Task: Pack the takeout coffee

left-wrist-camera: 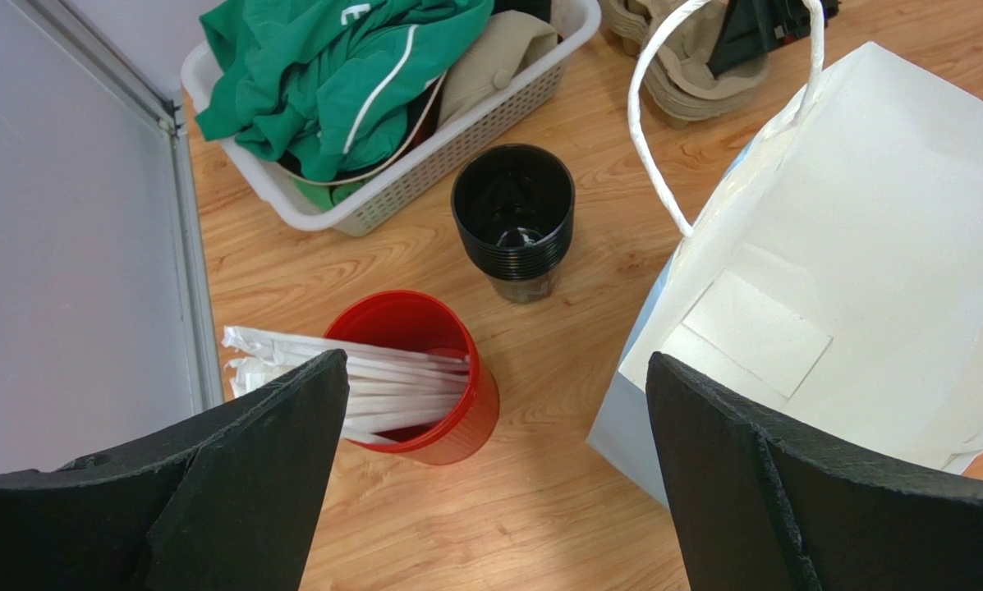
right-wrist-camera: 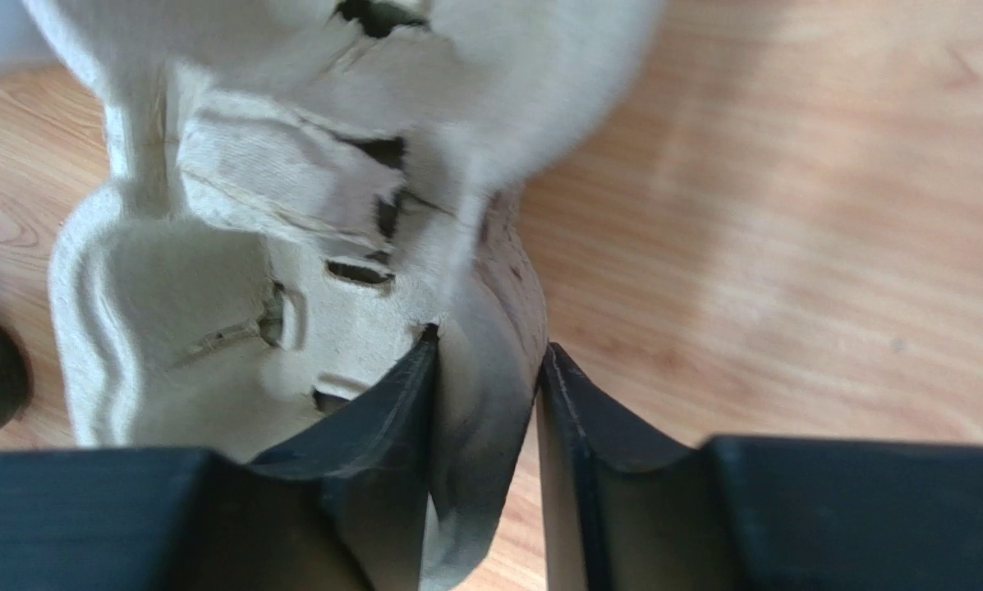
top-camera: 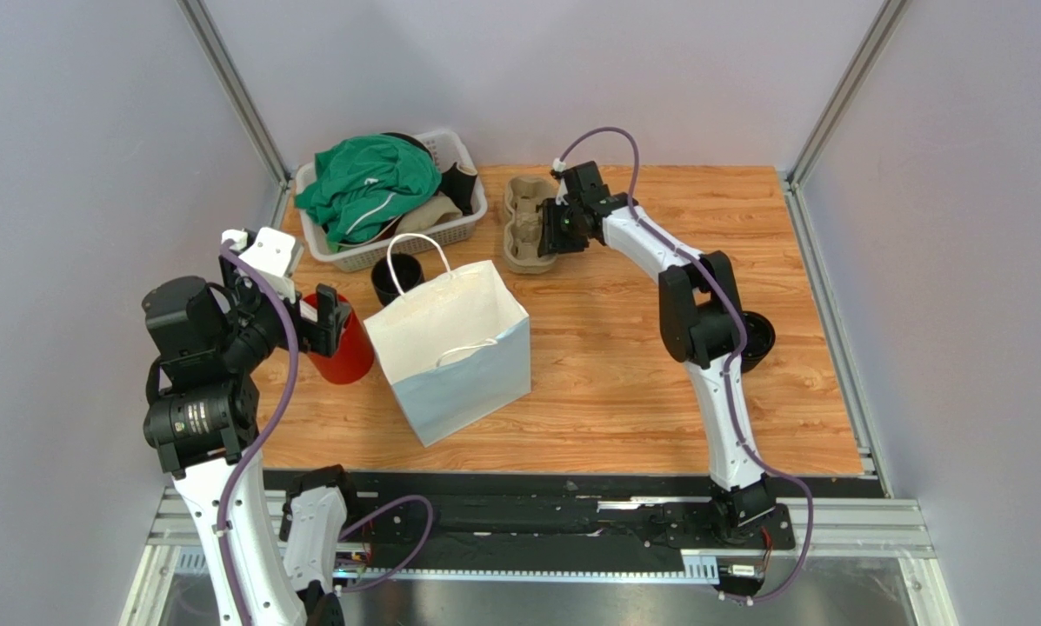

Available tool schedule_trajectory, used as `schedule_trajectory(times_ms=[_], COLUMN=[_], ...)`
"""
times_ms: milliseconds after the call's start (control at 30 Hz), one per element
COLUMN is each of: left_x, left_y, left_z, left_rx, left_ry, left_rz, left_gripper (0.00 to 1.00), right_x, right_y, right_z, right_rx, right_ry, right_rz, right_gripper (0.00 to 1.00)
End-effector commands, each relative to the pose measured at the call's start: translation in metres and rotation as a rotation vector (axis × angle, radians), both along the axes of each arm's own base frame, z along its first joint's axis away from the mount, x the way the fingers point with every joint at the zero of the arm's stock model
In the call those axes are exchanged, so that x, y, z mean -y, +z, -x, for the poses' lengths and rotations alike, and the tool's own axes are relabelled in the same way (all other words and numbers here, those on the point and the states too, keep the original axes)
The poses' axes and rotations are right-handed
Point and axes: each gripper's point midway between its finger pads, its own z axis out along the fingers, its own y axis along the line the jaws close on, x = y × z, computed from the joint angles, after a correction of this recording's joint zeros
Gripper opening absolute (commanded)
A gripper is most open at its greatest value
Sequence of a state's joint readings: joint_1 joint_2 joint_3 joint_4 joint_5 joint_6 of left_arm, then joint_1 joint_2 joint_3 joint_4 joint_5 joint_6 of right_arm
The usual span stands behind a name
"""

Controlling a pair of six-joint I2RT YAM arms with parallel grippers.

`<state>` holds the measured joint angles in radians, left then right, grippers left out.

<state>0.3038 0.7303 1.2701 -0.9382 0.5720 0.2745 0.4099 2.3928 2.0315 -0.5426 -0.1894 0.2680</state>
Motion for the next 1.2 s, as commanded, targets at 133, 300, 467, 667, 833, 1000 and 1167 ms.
schedule_trajectory(times_ms=[133,300,467,667,833,1000,1167], left_x=[0.0,0.001,0.003,0.003,0.004,0.005,0.006], left_y=[0.004,0.003,0.003,0.0,0.001,0.0,0.0], left_z=[-0.005,-0.006,-0.007,-0.008,-0.008,-0.01,-0.011], left_rx=[0.02,0.018,0.013,0.007,0.005,-0.001,-0.001], left_ry=[0.001,-0.008,-0.016,-0.017,-0.023,-0.03,-0.037], left_rz=[0.02,0.023,0.034,0.037,0.044,0.052,0.056], left_gripper=[0.99,0.99,0.99,0.99,0.99,0.99,0.99], right_x=[0.022,0.048,0.078,0.122,0.166,0.218,0.271], right_y=[0.04,0.047,0.042,0.049,0.062,0.069,0.059], right_z=[0.007,0.01,0.004,-0.011,-0.024,-0.028,-0.025], right_rx=[0.066,0.087,0.052,0.077,0.101,0.099,0.059], right_ry=[-0.103,-0.177,-0.272,-0.397,-0.502,-0.613,-0.725], right_rz=[0.023,0.063,0.047,0.074,0.075,0.082,0.094], right_gripper=[0.22,0.18,0.15,0.15,0.15,0.15,0.15])
